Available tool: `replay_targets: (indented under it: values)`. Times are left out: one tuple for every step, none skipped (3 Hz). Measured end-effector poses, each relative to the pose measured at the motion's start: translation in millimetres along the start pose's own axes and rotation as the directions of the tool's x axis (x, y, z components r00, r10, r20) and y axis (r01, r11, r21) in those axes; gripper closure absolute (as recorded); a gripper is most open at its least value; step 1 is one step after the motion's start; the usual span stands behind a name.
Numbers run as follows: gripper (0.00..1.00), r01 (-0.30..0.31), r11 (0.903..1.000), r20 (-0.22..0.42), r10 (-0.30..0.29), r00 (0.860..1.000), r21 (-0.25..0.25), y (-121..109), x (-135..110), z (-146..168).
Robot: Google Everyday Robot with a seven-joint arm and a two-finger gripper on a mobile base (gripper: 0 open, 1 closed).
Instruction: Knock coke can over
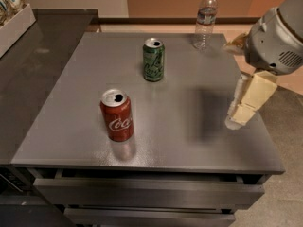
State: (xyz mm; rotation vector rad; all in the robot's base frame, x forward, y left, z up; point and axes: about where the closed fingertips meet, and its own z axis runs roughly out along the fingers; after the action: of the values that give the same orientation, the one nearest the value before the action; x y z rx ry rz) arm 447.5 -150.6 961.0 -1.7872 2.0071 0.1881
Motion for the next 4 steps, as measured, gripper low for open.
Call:
replay_targets:
  values:
    - [0.00,0.050,0.9982,0.101,-0.046,0.994,-0.032,12.0,-35.1,20.1]
    - [0.00,0.077,0.9958,0.186,-0.066,0.980,-0.050,23.4,-64.9,43.2]
    - [0.00,0.092,0.9941,0.238,-0.076,0.968,-0.057,29.7,-83.0,57.8]
    - [0.00,0.104,0.9908,0.309,-0.073,0.948,-0.087,32.5,-109.0,91.7]
